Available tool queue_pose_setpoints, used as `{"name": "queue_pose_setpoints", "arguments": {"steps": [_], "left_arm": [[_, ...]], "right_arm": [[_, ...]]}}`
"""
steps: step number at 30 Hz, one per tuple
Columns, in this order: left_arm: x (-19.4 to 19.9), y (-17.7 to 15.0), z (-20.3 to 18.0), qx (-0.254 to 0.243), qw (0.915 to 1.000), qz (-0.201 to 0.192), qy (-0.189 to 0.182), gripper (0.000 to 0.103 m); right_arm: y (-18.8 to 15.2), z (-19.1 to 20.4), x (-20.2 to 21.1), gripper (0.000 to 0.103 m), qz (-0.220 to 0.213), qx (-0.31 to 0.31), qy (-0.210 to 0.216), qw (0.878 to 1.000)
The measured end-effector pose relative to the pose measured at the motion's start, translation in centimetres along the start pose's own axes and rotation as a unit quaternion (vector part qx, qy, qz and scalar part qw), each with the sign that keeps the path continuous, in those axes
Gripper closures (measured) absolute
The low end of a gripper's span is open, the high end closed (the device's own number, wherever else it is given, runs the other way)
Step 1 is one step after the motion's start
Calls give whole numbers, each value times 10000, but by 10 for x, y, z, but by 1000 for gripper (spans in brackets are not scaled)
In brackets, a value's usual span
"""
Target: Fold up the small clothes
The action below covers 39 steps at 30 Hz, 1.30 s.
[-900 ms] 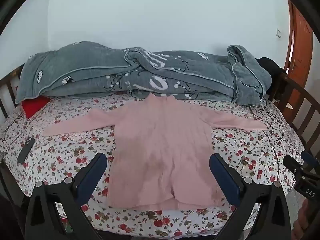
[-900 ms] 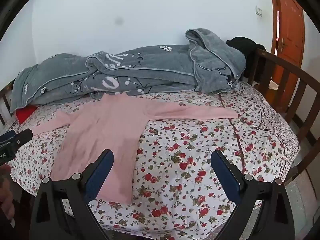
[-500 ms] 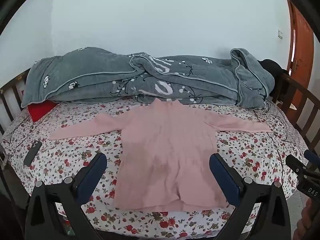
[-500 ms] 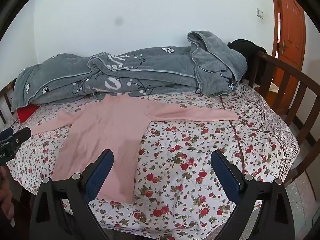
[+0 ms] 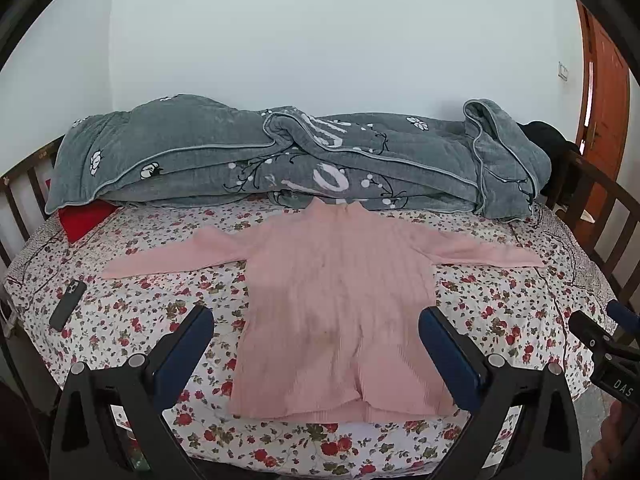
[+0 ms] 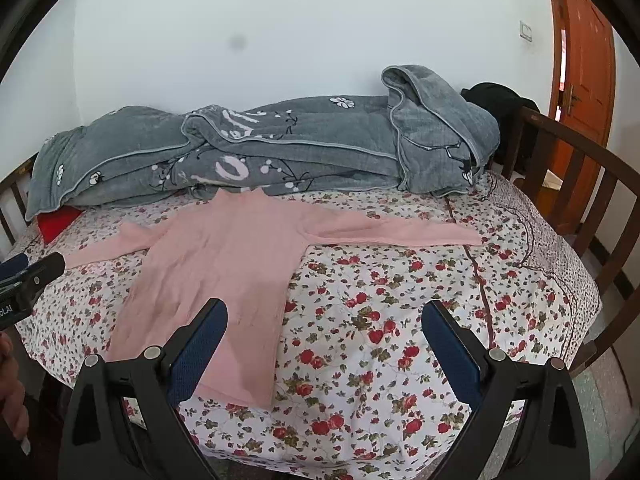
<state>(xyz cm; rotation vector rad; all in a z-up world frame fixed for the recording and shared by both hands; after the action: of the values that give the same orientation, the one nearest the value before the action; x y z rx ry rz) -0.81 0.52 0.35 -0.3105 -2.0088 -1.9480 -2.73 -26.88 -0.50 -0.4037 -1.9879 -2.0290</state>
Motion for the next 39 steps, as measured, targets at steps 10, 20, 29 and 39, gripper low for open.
{"name": "queue_pose_setpoints", "arguments": {"steps": [10, 20, 29, 39], "left_arm": [[2, 3, 1, 31, 10000, 7, 14, 0], [5, 7, 3, 28, 10000, -22, 57, 0], [5, 8, 6, 54, 9999, -17, 89, 0], [5, 7, 6, 37, 10000, -18, 77, 0]], "right_arm": [[3, 4, 6, 7, -90, 44, 41, 9999], [7, 11, 13, 7, -188, 120, 75, 9997], [6, 16, 14, 7, -196, 144, 97, 9997], [6, 20, 16, 7, -213, 158, 124, 9996]]}}
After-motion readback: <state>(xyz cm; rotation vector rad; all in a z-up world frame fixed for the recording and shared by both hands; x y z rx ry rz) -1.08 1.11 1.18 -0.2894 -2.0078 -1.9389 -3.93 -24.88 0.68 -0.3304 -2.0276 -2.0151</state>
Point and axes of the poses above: each gripper's, at about its wrist camera, not at the fingertips, and x roughly against the way its jaws point, z to its left, y to its top, the point moved 1 cm from there along -x, roughly the way its jaws point, and after that the axes turned 15 degrees about -z, right-handed, at the moved point
